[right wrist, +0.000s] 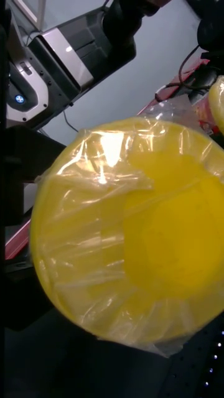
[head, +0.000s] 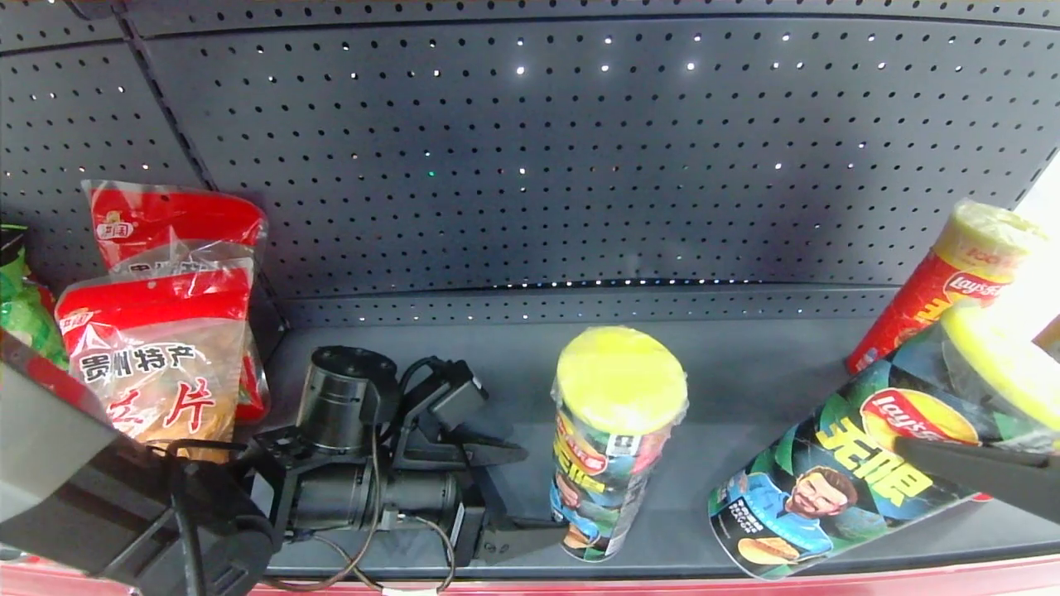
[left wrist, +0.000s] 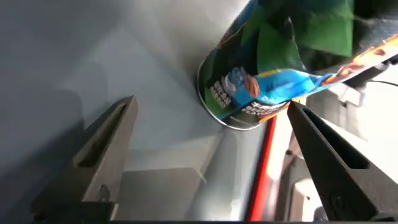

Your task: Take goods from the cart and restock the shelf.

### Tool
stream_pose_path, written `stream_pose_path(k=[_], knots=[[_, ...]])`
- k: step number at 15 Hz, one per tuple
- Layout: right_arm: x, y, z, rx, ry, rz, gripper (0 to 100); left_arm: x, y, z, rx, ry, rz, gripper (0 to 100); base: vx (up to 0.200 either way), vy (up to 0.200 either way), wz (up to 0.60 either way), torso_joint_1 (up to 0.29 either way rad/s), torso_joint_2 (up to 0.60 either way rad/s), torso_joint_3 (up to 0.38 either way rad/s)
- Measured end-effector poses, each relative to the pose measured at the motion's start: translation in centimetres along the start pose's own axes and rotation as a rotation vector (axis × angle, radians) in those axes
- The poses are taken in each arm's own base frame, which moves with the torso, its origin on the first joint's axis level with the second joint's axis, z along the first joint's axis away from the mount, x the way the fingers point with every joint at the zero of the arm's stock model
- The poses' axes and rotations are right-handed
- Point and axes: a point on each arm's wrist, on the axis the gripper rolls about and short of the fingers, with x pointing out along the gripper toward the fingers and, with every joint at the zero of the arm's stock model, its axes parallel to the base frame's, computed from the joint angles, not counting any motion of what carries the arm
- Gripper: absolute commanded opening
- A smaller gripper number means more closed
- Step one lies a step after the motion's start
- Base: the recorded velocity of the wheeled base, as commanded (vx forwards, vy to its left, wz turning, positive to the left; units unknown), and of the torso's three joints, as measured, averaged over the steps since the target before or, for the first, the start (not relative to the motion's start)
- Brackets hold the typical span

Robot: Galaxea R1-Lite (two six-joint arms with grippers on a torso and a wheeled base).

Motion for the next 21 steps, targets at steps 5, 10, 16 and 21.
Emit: stream_pose_path(k=[5,10,16,21], knots=[[0.0,0.0,-0.1,0.0,0.003,0.003,0,1.9,-0.7,1.6,0.042,-0.032,-0.063,100,0.0,0.0,0.0,0.0,0.0,0.0],[0.0,0.1,-0.4,0.004,0.011,0.003,0,1.6,-1.5,1.2,0.041,-0.021,-0.113,100,0.0,0.0,0.0,0.0,0.0,0.0],[0.0,0.1,-0.4,0.003,0.01,0.004,0,2.2,-1.6,1.3,0.045,-0.02,-0.129,100,0.0,0.0,0.0,0.0,0.0,0.0],[-0.2,0.1,-0.4,0.002,0.008,0.004,0,3.9,-0.9,2.6,0.071,-0.049,-0.134,100,0.0,0.0,0.0,0.0,0.0,0.0]])
